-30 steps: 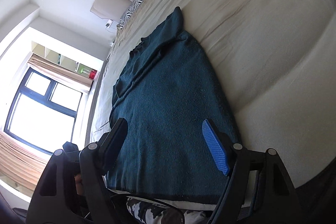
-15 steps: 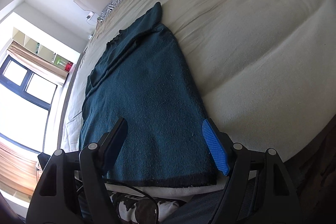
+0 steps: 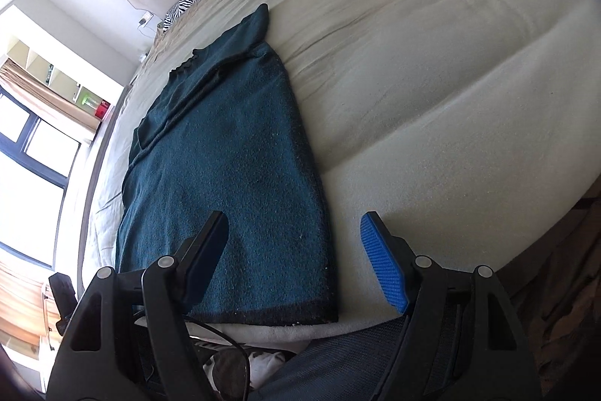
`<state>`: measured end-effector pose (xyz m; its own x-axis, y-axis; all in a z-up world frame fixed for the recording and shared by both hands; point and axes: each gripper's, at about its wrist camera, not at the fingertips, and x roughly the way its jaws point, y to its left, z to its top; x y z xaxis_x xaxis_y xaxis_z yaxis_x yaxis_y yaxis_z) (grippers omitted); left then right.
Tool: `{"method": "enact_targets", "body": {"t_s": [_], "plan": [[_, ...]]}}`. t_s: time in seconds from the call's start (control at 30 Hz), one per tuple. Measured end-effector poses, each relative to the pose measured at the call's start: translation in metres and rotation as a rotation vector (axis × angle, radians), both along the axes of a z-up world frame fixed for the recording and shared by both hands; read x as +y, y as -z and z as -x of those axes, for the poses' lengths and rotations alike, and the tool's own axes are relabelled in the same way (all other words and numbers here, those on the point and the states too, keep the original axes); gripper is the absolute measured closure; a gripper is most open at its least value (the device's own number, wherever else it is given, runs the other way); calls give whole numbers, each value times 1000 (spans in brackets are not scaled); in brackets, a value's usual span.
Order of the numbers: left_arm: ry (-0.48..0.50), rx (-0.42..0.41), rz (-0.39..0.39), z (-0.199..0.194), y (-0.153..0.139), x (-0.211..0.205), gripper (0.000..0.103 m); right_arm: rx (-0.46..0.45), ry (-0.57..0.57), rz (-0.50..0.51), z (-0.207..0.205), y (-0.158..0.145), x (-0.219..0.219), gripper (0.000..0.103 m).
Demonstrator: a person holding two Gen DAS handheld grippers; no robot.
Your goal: Fold small clothes
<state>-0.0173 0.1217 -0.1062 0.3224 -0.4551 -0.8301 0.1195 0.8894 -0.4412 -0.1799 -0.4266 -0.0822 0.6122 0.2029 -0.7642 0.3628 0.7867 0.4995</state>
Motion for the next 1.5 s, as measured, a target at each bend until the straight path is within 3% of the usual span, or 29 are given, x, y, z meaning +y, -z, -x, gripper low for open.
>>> {"method": "enact_targets", "body": {"t_s": [0.27,0.6,0.77,0.83,0.93,1.03,1.33,1.5], "plan": [[15,50,-1,-4,3,-5,32,78,-36,10,12,3,-10,37],[-38,187,223,-6,16,28,35,84,-70,-76,9,8,-7,40],[-52,226,283,-5,23,37,39,78,-84,-124,6,11,-3,40],[-60,241,302,-6,26,41,46,79,-86,-131,6,12,-2,40],[-64,256,303,-8,31,46,58,88,-81,-139,7,13,-5,46],[-67,264,305,-8,33,51,64,95,-87,-143,9,13,-6,46],[-70,231,308,-4,32,50,64,124,-91,-150,14,15,-11,52],[-42,226,269,-3,35,43,85,136,-102,-148,15,16,-10,58]]}}
